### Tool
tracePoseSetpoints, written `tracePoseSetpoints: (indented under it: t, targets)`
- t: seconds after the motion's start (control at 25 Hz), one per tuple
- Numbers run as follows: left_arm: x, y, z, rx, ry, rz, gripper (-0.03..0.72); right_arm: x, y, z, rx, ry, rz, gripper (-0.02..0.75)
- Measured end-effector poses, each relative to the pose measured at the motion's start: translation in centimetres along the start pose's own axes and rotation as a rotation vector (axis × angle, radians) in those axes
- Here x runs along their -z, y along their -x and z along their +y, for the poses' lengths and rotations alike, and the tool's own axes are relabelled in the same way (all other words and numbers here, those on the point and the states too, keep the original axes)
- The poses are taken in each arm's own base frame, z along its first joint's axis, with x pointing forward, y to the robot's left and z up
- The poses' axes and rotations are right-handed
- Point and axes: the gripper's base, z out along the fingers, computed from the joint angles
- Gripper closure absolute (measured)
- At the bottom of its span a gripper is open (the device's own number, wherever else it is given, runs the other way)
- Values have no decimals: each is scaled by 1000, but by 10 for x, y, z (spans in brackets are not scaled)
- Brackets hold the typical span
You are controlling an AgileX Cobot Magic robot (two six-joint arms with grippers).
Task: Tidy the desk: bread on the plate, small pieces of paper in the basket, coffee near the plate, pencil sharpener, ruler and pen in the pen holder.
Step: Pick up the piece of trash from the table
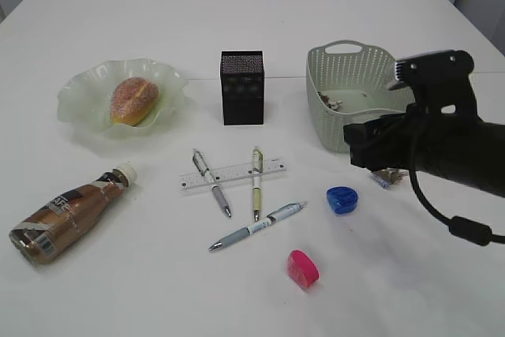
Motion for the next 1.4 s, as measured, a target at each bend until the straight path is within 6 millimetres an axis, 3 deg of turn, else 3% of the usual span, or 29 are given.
tracePoseSetpoints:
  t: [0.32, 0.8, 1.4]
  targets:
    - [0, 0, 0, 0, 0, 0, 228, 9, -27, -7, 4, -88, -72, 269]
    - [0, 0, 0, 0, 0, 0, 228, -15, -68, -18, -50, -193, -31, 269]
    - [0, 0, 0, 8, 0, 0, 228, -32, -95, -20, -24, -210, -46, 269]
